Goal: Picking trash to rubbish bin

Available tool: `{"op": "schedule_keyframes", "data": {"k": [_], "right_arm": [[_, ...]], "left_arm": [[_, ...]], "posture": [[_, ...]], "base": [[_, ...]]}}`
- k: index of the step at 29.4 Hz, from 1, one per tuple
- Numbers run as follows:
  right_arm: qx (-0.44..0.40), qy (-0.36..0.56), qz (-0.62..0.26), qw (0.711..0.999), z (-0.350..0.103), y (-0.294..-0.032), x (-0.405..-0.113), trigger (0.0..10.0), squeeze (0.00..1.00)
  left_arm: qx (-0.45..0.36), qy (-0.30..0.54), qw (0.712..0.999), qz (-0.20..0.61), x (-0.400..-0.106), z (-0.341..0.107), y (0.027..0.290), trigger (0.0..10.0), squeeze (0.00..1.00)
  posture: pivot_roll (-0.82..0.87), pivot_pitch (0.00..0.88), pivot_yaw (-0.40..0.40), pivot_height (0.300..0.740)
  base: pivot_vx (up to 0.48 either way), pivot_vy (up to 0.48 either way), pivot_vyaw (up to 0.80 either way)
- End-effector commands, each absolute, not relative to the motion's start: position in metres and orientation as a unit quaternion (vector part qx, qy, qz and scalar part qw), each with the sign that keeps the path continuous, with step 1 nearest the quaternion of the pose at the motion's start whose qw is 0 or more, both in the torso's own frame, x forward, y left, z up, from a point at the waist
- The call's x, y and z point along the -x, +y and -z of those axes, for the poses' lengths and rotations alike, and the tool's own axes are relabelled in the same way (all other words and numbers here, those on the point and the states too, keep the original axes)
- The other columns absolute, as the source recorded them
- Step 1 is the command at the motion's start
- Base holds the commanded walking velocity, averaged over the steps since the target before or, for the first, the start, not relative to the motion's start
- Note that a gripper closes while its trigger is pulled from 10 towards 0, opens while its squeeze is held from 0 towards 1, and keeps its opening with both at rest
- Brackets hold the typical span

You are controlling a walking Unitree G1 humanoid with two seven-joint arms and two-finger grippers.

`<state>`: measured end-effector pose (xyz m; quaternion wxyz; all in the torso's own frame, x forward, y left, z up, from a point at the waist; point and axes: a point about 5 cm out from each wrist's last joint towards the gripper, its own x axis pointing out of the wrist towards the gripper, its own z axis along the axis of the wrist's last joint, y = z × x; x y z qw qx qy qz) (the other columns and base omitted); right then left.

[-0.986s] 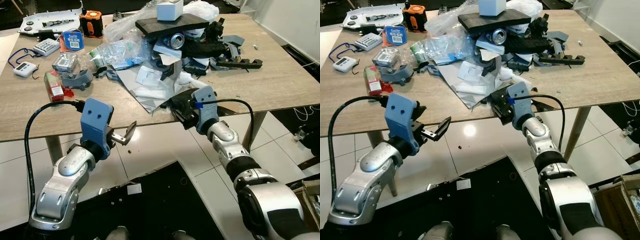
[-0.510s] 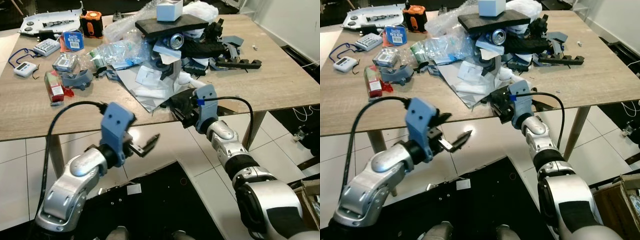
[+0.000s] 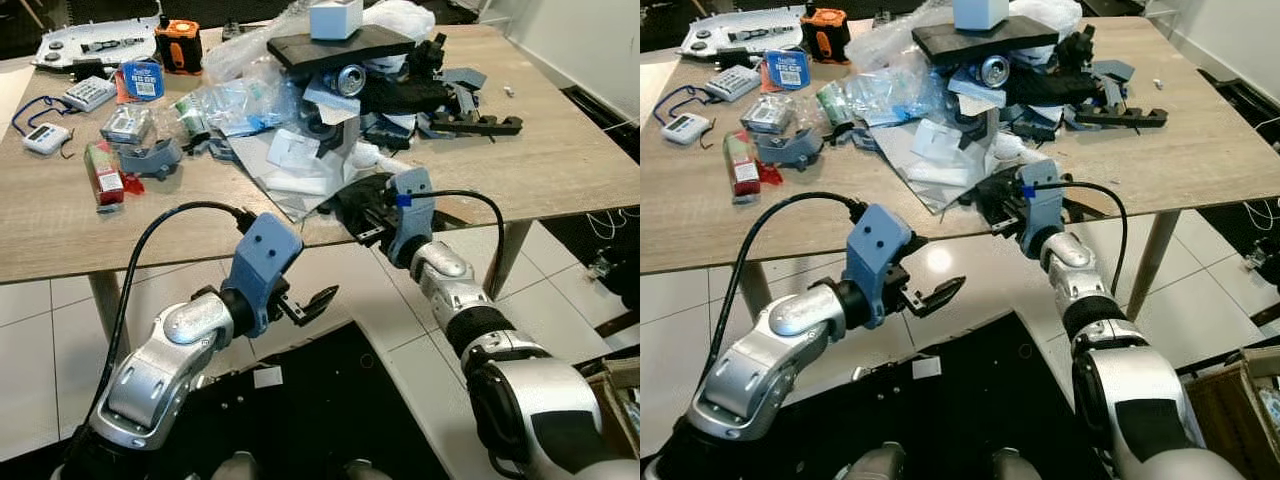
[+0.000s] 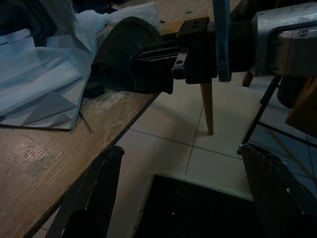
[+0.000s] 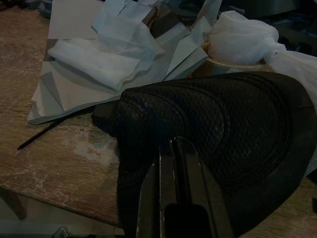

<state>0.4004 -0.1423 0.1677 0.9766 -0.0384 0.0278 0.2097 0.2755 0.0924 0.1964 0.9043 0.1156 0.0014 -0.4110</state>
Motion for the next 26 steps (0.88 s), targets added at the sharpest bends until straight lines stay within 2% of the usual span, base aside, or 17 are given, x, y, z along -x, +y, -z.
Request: {"op": "schedule_keyframes", "data": {"k": [1,11,12,13,14,15,17,18,19,20,21,23,24,26], "right_arm": [[0.031,0.072,-0.209,0.975,-0.148,-0.143,-0.395,0.0,0.00],[-0.003,0.035,-0.191,0.981,-0.164,-0.149,-0.400,0.0,0.00],[-0.055,0.006,-0.196,0.979,-0.177,-0.150,-0.403,0.0,0.00],[-0.137,-0.038,-0.203,0.969,-0.198,-0.153,-0.407,0.0,0.00],[-0.137,-0.038,-0.203,0.969,-0.198,-0.153,-0.407,0.0,0.00],[-0.239,-0.103,-0.218,0.940,-0.226,-0.162,-0.410,0.0,0.00],[-0.239,-0.103,-0.218,0.940,-0.226,-0.162,-0.410,0.0,0.00],[-0.308,-0.167,-0.240,0.905,-0.252,-0.173,-0.410,0.0,0.00],[-0.308,-0.167,-0.240,0.905,-0.252,-0.173,-0.410,0.0,0.00],[-0.336,-0.208,-0.258,0.882,-0.269,-0.183,-0.407,0.0,0.00],[-0.330,-0.227,-0.269,0.876,-0.277,-0.188,-0.405,0.0,0.00],[-0.274,-0.219,-0.279,0.894,-0.275,-0.191,-0.402,0.0,0.00],[-0.274,-0.219,-0.279,0.894,-0.275,-0.191,-0.402,0.0,0.00],[-0.234,-0.203,-0.266,0.913,-0.268,-0.193,-0.402,0.0,0.00]], "left_arm": [[-0.121,0.017,0.901,0.416,-0.275,-0.192,0.092,10.0,0.00],[-0.117,0.006,0.907,0.405,-0.280,-0.195,0.093,10.0,0.00],[-0.113,0.003,0.908,0.403,-0.280,-0.196,0.094,10.0,0.00],[-0.108,0.000,0.910,0.401,-0.280,-0.198,0.094,10.0,0.00],[-0.108,0.000,0.910,0.401,-0.280,-0.198,0.094,10.0,0.00],[-0.105,-0.002,0.911,0.398,-0.281,-0.199,0.095,10.0,0.00],[-0.105,-0.002,0.911,0.398,-0.281,-0.199,0.095,10.0,0.00],[-0.102,-0.003,0.912,0.396,-0.281,-0.199,0.096,10.0,0.00],[-0.102,-0.003,0.912,0.396,-0.281,-0.199,0.096,10.0,0.00],[-0.101,-0.004,0.913,0.395,-0.281,-0.199,0.096,10.0,0.00],[-0.100,-0.004,0.913,0.396,-0.281,-0.198,0.096,10.0,0.00],[-0.098,-0.005,0.912,0.398,-0.280,-0.197,0.094,10.0,0.00],[-0.098,-0.005,0.912,0.398,-0.280,-0.197,0.094,10.0,0.00],[-0.098,-0.005,0.912,0.399,-0.280,-0.197,0.093,10.0,0.00]], "posture": [[0.39,0.256,-0.031,0.740],[0.38,0.254,-0.030,0.740],[0.38,0.254,-0.030,0.740],[0.38,0.254,-0.030,0.740],[0.38,0.254,-0.030,0.740],[0.37,0.239,-0.032,0.740],[0.37,0.239,-0.032,0.740],[0.37,0.239,-0.032,0.740],[0.37,0.239,-0.032,0.740],[0.36,0.233,-0.030,0.740],[0.36,0.233,-0.030,0.740],[0.35,0.226,-0.028,0.740],[0.35,0.226,-0.028,0.740],[0.35,0.226,-0.028,0.740]], "base": [[0.000,0.000,0.00],[0.000,0.000,0.00],[0.000,0.000,0.00],[0.000,0.000,0.00],[0.000,0.000,0.00],[0.000,0.000,0.00],[0.000,0.000,0.00],[0.000,0.000,0.00],[0.000,0.000,0.00],[0.000,0.000,0.00],[0.000,0.000,0.00],[0.000,0.000,0.00],[0.000,0.000,0.00],[0.000,0.000,0.00]]}}
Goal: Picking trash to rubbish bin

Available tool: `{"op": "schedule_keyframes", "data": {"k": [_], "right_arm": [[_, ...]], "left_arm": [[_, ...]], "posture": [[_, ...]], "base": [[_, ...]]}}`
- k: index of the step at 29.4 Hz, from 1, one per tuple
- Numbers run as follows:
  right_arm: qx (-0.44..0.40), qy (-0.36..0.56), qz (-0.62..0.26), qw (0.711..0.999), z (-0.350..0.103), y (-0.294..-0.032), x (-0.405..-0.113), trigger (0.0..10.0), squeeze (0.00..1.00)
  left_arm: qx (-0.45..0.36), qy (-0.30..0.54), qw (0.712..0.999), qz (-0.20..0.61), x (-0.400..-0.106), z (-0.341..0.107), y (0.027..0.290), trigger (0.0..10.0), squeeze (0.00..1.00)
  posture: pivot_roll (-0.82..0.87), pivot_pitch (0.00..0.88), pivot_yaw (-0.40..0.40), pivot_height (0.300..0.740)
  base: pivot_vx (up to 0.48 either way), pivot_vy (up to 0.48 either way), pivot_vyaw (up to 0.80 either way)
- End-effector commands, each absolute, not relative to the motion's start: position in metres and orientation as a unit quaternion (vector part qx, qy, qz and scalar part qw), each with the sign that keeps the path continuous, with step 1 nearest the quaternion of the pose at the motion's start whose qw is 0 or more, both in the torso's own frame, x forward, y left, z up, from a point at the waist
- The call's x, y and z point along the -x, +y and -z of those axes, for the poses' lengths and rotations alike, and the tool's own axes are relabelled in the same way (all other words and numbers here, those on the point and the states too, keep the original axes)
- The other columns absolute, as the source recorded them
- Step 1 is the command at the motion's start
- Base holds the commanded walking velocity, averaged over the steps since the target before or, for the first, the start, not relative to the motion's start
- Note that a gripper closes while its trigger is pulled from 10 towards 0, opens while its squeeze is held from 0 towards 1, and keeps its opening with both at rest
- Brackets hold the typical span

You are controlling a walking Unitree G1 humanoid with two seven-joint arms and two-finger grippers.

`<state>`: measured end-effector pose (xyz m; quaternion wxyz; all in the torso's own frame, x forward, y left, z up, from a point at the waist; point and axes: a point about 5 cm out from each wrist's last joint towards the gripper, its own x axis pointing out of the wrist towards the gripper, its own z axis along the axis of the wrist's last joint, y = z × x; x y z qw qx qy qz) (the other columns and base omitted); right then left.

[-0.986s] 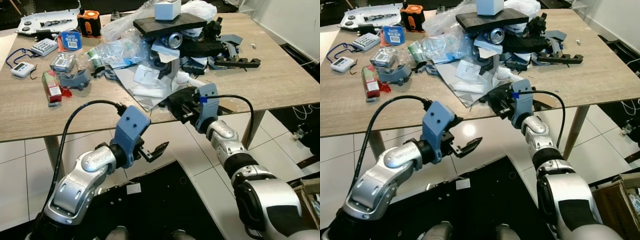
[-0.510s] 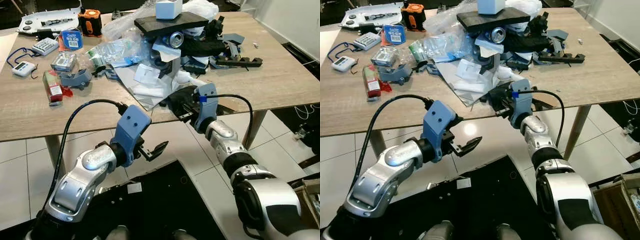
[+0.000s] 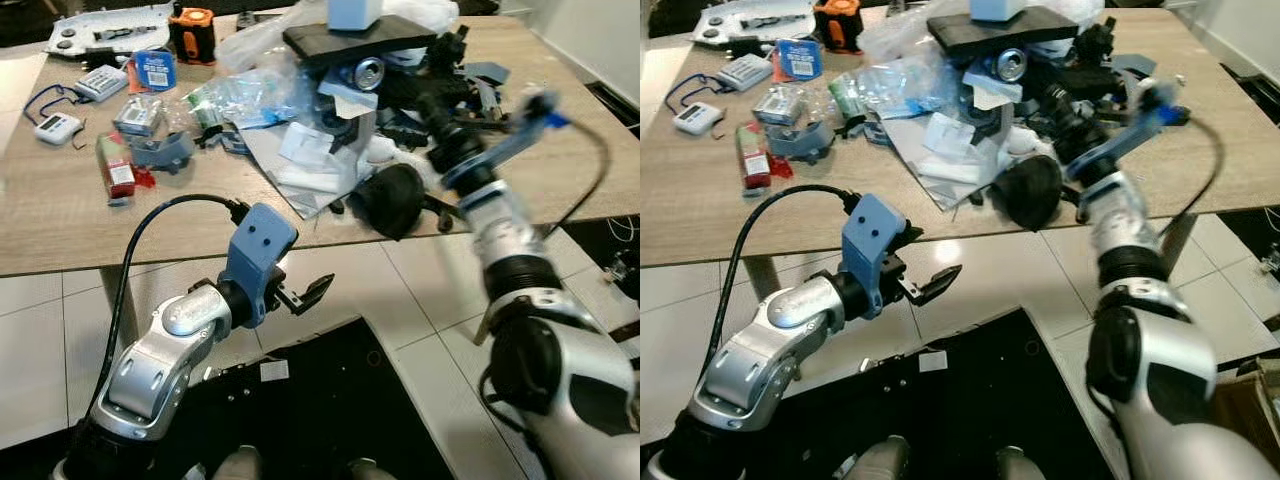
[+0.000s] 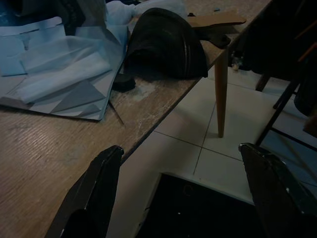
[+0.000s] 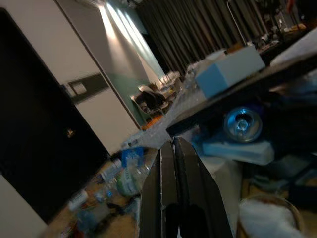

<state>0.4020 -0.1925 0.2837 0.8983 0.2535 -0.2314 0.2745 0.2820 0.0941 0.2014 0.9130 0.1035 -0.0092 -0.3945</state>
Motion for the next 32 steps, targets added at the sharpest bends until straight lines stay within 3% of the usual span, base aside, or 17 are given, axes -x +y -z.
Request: {"op": "schedule_keyframes", "data": {"k": [1,2,3,5,6,11,20,30,31,32], "right_arm": [[-0.194,-0.185,-0.237,0.934,-0.261,-0.197,-0.403,0.0,0.00],[-0.165,-0.173,-0.216,0.947,-0.257,-0.199,-0.403,0.0,0.00],[-0.115,-0.152,-0.186,0.964,-0.250,-0.204,-0.403,0.8,0.82],[-0.083,-0.141,-0.169,0.972,-0.246,-0.207,-0.403,0.8,0.82],[-0.063,-0.132,-0.164,0.976,-0.241,-0.209,-0.402,10.0,1.00],[-0.021,-0.108,-0.126,0.986,-0.221,-0.218,-0.397,10.0,1.00],[-0.016,-0.105,-0.109,0.988,-0.209,-0.221,-0.394,10.0,1.00],[-0.098,-0.036,-0.085,0.991,-0.178,-0.215,-0.394,10.0,1.00],[-0.107,-0.027,-0.072,0.991,-0.174,-0.215,-0.394,10.0,0.77],[-0.107,-0.027,-0.072,0.991,-0.174,-0.215,-0.394,10.0,0.77]], "left_arm": [[-0.098,-0.005,0.911,0.400,-0.281,-0.197,0.093,10.0,0.00],[-0.098,-0.005,0.911,0.400,-0.281,-0.197,0.092,10.0,0.00],[-0.099,-0.006,0.911,0.399,-0.281,-0.197,0.092,10.0,0.00],[-0.099,-0.006,0.912,0.399,-0.281,-0.197,0.093,10.0,0.00],[-0.099,-0.006,0.912,0.399,-0.281,-0.197,0.093,10.0,0.00],[-0.099,-0.006,0.911,0.400,-0.281,-0.197,0.093,10.0,0.00],[-0.097,-0.008,0.909,0.405,-0.281,-0.197,0.091,10.0,0.00],[-0.095,-0.009,0.908,0.407,-0.282,-0.198,0.089,10.0,0.00],[-0.095,-0.009,0.909,0.407,-0.282,-0.198,0.089,10.0,0.00],[-0.095,-0.009,0.909,0.407,-0.282,-0.198,0.089,10.0,0.00]], "posture": [[0.35,0.226,-0.028,0.740],[0.35,0.226,-0.028,0.740],[0.35,0.226,-0.028,0.740],[0.35,0.226,-0.028,0.740],[0.35,0.223,-0.024,0.740],[0.35,0.229,-0.017,0.740],[0.35,0.229,-0.014,0.740],[0.35,0.229,-0.014,0.740],[0.35,0.229,-0.014,0.740],[0.35,0.229,-0.014,0.740]], "base": [[0.000,0.000,0.00],[0.000,0.000,0.00],[0.000,0.000,0.00],[0.000,0.000,0.00],[0.000,0.000,0.00],[0.000,0.000,0.00],[0.000,0.000,0.00],[0.000,0.000,0.00],[0.000,0.000,0.00],[0.000,0.000,0.00]]}}
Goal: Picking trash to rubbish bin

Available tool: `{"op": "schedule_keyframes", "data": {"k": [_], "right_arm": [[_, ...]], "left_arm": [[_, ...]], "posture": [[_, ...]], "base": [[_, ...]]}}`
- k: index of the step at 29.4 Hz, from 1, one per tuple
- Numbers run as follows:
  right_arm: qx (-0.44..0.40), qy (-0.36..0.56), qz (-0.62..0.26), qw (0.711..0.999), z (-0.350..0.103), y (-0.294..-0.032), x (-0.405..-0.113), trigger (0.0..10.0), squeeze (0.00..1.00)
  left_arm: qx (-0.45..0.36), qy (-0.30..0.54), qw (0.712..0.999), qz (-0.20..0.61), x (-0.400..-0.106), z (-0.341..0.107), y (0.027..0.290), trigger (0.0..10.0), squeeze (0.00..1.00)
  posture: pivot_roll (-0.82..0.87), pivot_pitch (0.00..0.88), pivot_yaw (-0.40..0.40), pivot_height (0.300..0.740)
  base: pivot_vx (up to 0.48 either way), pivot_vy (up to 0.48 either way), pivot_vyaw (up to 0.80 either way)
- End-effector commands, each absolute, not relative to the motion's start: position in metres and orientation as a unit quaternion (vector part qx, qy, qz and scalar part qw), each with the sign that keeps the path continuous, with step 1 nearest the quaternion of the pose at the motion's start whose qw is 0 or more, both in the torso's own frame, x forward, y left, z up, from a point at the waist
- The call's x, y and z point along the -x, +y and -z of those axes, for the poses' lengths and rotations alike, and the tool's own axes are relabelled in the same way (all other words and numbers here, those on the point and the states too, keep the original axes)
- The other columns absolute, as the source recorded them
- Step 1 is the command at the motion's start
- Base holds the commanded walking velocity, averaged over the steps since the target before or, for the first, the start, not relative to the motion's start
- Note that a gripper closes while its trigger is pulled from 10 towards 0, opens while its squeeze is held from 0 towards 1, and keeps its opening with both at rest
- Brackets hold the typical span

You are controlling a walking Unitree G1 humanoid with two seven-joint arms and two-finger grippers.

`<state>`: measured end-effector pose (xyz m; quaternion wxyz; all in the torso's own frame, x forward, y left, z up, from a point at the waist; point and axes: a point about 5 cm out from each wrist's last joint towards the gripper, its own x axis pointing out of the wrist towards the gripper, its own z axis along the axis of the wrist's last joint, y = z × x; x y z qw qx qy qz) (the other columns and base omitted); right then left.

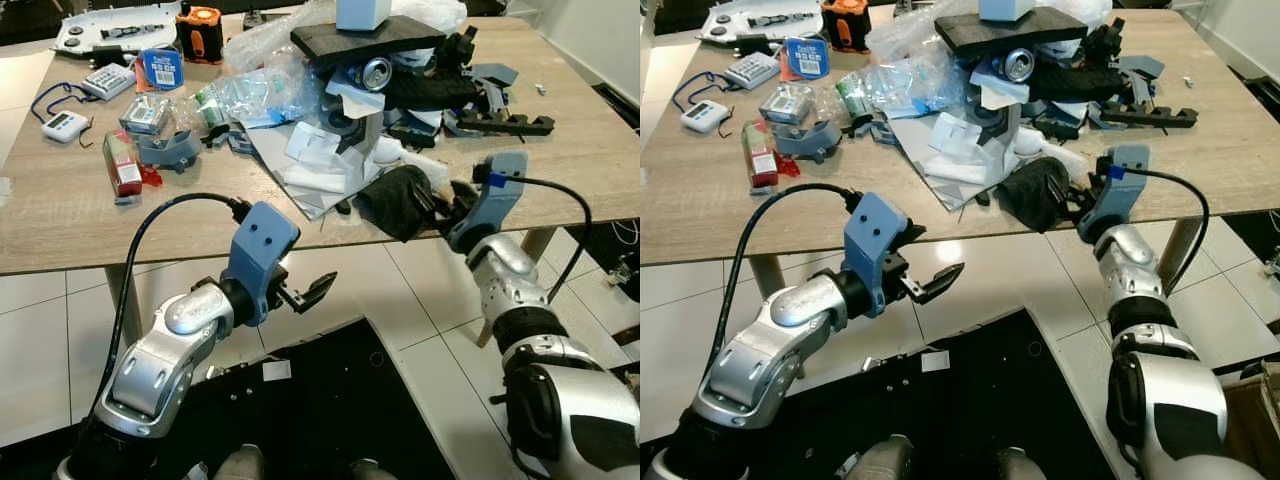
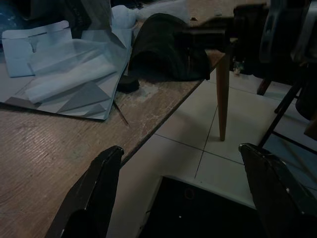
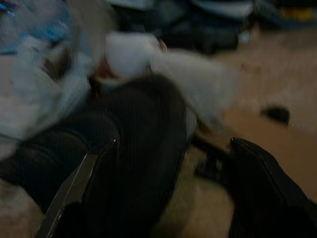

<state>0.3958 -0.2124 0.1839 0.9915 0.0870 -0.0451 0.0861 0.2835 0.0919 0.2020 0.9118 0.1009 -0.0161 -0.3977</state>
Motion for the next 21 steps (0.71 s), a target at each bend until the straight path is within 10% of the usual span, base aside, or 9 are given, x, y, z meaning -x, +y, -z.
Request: {"op": "schedule_keyframes", "data": {"k": [1,2,21], "right_arm": [[-0.116,-0.019,-0.063,0.991,-0.170,-0.216,-0.393,10.0,0.13],[-0.132,-0.005,-0.058,0.990,-0.166,-0.214,-0.393,10.0,0.00],[-0.153,0.046,-0.214,0.964,-0.166,-0.173,-0.397,10.0,0.00]], "left_arm": [[-0.095,-0.009,0.909,0.406,-0.282,-0.198,0.089,10.0,0.00],[-0.096,-0.009,0.909,0.406,-0.282,-0.198,0.089,10.0,0.00],[-0.101,-0.011,0.911,0.399,-0.284,-0.199,0.091,10.0,0.00]], "posture": [[0.35,0.235,-0.014,0.740],[0.35,0.235,-0.014,0.740],[0.36,0.237,-0.022,0.740]], "base": [[0.000,0.000,0.00],[0.000,0.000,0.00],[0.000,0.000,0.00]]}}
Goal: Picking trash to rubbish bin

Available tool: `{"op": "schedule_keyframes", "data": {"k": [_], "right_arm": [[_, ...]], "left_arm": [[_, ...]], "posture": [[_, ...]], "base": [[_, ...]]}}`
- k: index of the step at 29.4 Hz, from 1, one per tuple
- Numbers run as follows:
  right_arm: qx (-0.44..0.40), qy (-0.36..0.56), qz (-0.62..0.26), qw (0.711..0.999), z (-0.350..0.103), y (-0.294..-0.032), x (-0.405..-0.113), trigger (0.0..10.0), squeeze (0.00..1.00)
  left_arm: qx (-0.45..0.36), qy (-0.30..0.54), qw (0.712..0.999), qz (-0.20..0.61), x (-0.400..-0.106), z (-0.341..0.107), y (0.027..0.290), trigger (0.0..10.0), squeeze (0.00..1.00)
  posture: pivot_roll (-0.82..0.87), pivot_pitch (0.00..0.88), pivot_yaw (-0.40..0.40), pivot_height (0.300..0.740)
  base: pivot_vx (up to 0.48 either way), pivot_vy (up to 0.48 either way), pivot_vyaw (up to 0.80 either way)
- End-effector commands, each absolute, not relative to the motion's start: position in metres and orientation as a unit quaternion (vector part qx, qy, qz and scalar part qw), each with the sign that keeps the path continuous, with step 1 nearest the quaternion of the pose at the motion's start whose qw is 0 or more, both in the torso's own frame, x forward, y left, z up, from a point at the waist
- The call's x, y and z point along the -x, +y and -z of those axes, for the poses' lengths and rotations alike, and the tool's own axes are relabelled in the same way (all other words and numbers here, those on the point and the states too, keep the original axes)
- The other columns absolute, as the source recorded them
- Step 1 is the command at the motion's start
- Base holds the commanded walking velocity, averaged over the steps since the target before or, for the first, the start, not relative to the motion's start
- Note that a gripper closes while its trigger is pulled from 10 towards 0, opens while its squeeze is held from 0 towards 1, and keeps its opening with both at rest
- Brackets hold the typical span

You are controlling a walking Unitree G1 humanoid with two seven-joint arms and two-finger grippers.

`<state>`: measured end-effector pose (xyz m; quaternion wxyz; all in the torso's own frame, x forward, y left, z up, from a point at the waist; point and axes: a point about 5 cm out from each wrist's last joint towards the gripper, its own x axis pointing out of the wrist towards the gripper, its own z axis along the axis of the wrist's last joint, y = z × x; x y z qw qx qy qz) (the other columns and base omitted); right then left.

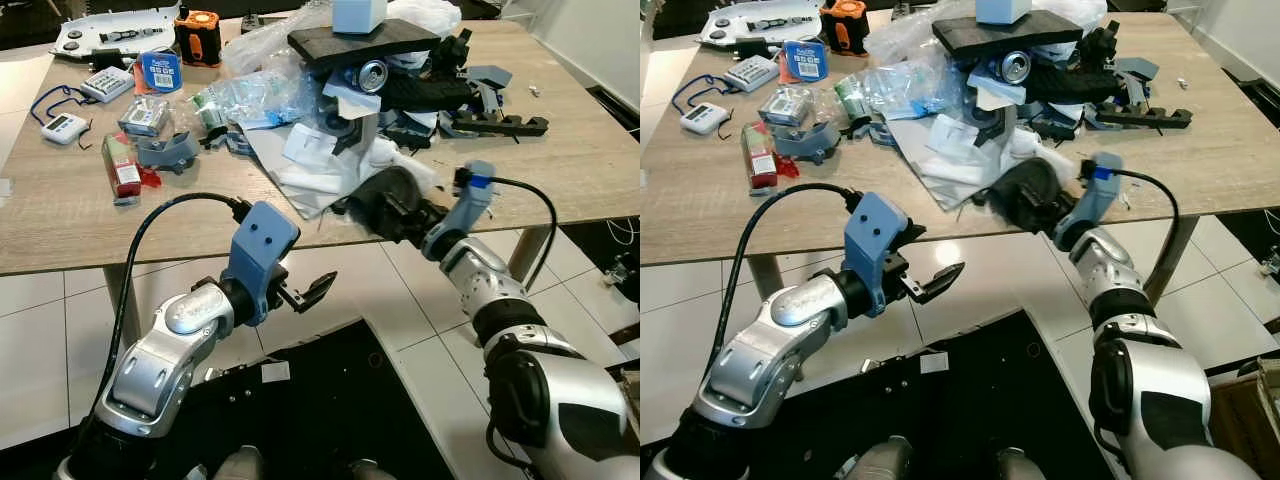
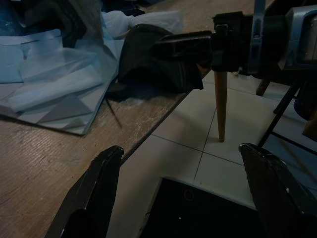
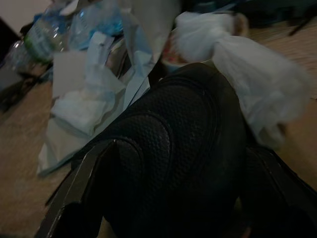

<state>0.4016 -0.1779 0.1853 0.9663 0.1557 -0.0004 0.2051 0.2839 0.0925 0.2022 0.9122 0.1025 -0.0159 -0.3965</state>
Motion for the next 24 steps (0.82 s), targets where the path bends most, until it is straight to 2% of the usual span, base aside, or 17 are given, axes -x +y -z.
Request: {"op": "schedule_keyframes", "data": {"k": [1,2,3,5,6,7,8,17,24], "right_arm": [[-0.149,0.049,-0.216,0.964,-0.166,-0.172,-0.397,9.6,0.00],[-0.149,0.053,-0.213,0.964,-0.166,-0.172,-0.398,9.3,0.00],[-0.149,0.057,-0.208,0.965,-0.166,-0.172,-0.398,6.9,0.00],[-0.148,0.060,-0.204,0.966,-0.166,-0.173,-0.398,6.9,0.00],[-0.151,0.063,-0.195,0.967,-0.165,-0.174,-0.398,3.0,0.00],[-0.153,0.065,-0.190,0.968,-0.165,-0.175,-0.399,3.0,0.00],[-0.158,0.064,-0.182,0.968,-0.164,-0.177,-0.399,0.0,0.00],[-0.189,0.050,-0.158,0.968,-0.169,-0.183,-0.400,0.0,0.00],[-0.306,0.001,-0.121,0.944,-0.186,-0.195,-0.405,0.0,0.00]], "left_arm": [[-0.101,-0.011,0.911,0.399,-0.284,-0.199,0.091,10.0,0.00],[-0.101,-0.011,0.911,0.399,-0.284,-0.199,0.091,10.0,0.00],[-0.101,-0.011,0.911,0.399,-0.284,-0.199,0.091,10.0,0.00],[-0.101,-0.011,0.911,0.399,-0.284,-0.199,0.091,10.0,0.00],[-0.101,-0.012,0.911,0.399,-0.284,-0.199,0.091,10.0,0.00],[-0.101,-0.012,0.911,0.399,-0.284,-0.199,0.091,10.0,0.00],[-0.101,-0.012,0.911,0.399,-0.285,-0.199,0.091,10.0,0.00],[-0.103,-0.012,0.912,0.397,-0.285,-0.199,0.092,10.0,0.00],[-0.104,-0.014,0.912,0.397,-0.286,-0.200,0.091,10.0,0.00]], "posture": [[0.36,0.237,-0.022,0.740],[0.36,0.237,-0.022,0.740],[0.36,0.237,-0.022,0.740],[0.36,0.237,-0.022,0.740],[0.36,0.237,-0.022,0.740],[0.36,0.238,-0.023,0.740],[0.36,0.238,-0.023,0.740],[0.36,0.238,-0.023,0.740],[0.36,0.236,-0.022,0.740]], "base": [[0.000,0.000,0.00],[0.000,0.000,0.00],[0.000,0.000,0.00],[0.000,0.000,0.00],[0.000,0.000,0.00],[0.000,0.000,0.00],[0.000,0.000,0.00],[0.000,0.000,0.00],[0.000,0.000,0.00]]}}
